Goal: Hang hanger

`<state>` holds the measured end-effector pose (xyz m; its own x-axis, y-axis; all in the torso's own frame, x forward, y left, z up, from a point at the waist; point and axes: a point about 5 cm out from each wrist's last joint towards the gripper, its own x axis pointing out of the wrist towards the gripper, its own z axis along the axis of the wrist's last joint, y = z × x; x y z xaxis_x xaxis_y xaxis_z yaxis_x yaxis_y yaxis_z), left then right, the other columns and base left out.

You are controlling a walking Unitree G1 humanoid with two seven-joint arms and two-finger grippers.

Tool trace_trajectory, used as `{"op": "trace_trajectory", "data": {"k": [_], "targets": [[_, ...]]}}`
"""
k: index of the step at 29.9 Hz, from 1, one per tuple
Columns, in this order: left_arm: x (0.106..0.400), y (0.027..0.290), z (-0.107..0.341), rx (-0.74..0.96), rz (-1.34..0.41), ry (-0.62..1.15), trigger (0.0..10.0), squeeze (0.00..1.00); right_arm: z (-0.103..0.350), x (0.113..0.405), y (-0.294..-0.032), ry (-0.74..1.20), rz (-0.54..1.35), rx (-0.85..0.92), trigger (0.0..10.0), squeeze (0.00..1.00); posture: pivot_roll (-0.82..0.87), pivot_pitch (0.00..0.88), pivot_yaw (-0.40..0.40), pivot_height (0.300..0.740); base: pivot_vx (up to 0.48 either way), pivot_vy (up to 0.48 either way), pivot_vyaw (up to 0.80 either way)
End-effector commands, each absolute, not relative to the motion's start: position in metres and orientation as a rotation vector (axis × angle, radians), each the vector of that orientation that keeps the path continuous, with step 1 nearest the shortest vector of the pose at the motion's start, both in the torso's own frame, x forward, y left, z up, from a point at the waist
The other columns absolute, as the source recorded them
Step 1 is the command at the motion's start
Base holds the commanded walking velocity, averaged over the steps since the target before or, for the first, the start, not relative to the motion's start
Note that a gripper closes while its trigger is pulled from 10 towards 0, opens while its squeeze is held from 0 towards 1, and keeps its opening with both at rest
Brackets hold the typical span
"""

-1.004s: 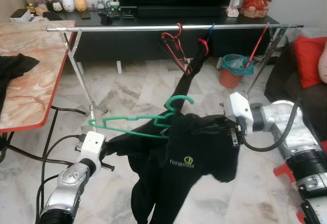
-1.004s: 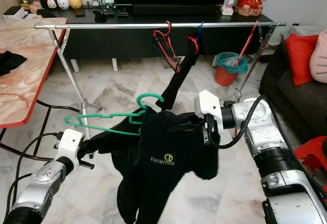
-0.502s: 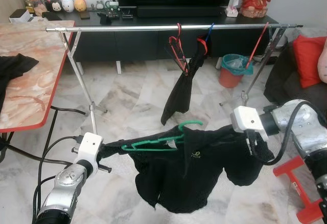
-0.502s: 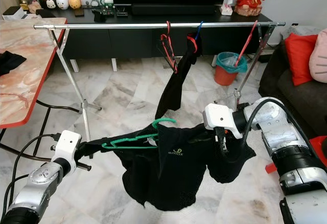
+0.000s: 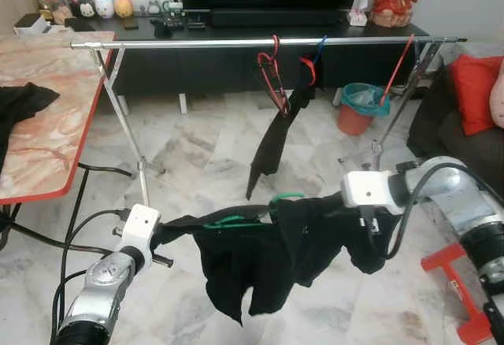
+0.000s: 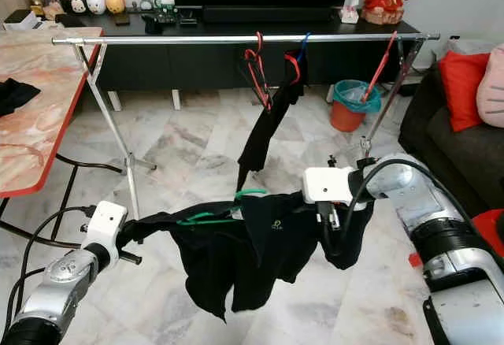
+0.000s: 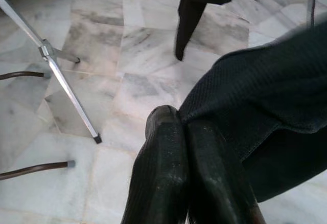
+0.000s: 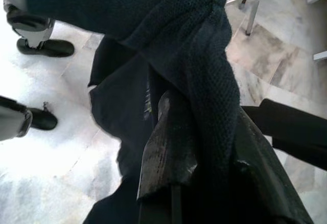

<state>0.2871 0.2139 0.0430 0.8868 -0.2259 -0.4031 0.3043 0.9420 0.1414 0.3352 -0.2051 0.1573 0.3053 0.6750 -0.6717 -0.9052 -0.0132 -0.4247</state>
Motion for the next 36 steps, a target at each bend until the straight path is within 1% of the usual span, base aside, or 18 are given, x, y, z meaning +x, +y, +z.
{"op": "trace_trajectory", "data": {"k": [1, 4, 5, 7, 11, 13, 14, 16, 20, 22, 26, 31, 36], "targets": [[0.287, 0.214, 0.046, 0.232, -0.305, 0.394, 10.0, 0.0, 0.167, 0.341, -0.205, 0.259, 1.234, -0.959, 10.0, 0.0, 0.02, 0.0, -0.064, 0.728, 0.0, 0.0, 0.0], [0.286, 0.211, 0.046, 0.243, -0.335, 0.4, 10.0, 0.0, 0.168, 0.344, -0.202, 0.231, 1.209, -0.937, 10.0, 0.0, 0.02, 0.0, -0.065, 0.728, 0.0, 0.0, 0.0], [0.285, 0.209, 0.045, 0.244, -0.352, 0.402, 10.0, 0.0, 0.169, 0.345, -0.199, 0.206, 1.207, -0.906, 10.0, 0.0, 0.02, 0.0, -0.065, 0.728, 0.0, 0.0, 0.0], [0.285, 0.207, 0.045, 0.241, -0.359, 0.402, 10.0, 0.0, 0.167, 0.344, -0.195, 0.203, 1.229, -0.897, 10.0, 0.0, 0.03, 0.0, -0.065, 0.728, 0.0, 0.0, 0.0], [0.289, 0.207, 0.051, 0.226, -0.344, 0.387, 10.0, 0.0, 0.154, 0.335, -0.195, 0.265, 1.319, -0.908, 10.0, 0.0, 0.03, 0.0, -0.067, 0.728, 0.0, 0.0, 0.0], [0.29, 0.207, 0.052, 0.224, -0.34, 0.384, 10.0, 0.0, 0.153, 0.334, -0.195, 0.273, 1.329, -0.912, 10.0, 0.0, 0.03, 0.0, -0.067, 0.728, 0.0, 0.0, 0.0], [0.295, 0.208, 0.058, 0.207, -0.324, 0.364, 10.0, 0.0, 0.145, 0.331, -0.196, 0.311, 1.343, -0.947, 10.0, 0.0, 0.03, 0.0, -0.067, 0.728, 0.0, 0.0, 0.0], [0.298, 0.209, 0.064, 0.193, -0.314, 0.349, 10.0, 0.0, 0.14, 0.33, -0.196, 0.328, 1.347, -0.965, 10.0, 0.0, 0.03, 0.0, -0.066, 0.728, 0.0, 0.0, 0.0], [0.302, 0.21, 0.071, 0.187, -0.31, 0.331, 10.0, 0.0, 0.137, 0.328, -0.196, 0.344, 1.356, -0.956, 10.0, 0.0, 0.03, 0.0, -0.066, 0.728, 0.0, 0.0, 0.0], [0.304, 0.211, 0.074, 0.185, -0.308, 0.324, 10.0, 0.0, 0.135, 0.327, -0.197, 0.363, 1.361, -0.978, 10.0, 0.0, 0.03, 0.0, -0.064, 0.728, 0.0, 0.0, 0.0], [0.306, 0.21, 0.082, 0.163, -0.321, 0.309, 10.0, 0.0, 0.128, 0.331, -0.201, 0.391, 1.296, -1.051, 10.0, 0.0, 0.03, 0.0, -0.064, 0.728, 0.0, 0.0, 0.0], [0.304, 0.206, 0.084, 0.169, -0.36, 0.315, 10.0, 0.0, 0.126, 0.332, -0.199, 0.38, 1.273, -1.052, 10.0, 0.0, 0.03, 0.0, -0.064, 0.728, 0.0, 0.0, 0.0], [0.304, 0.2, 0.088, 0.149, -0.399, 0.313, 10.0, 0.0, 0.121, 0.335, -0.189, 0.332, 1.217, -1.039, 10.0, 0.0, 0.04, 0.0, -0.067, 0.728, 0.0, 0.0, 0.0]]}}
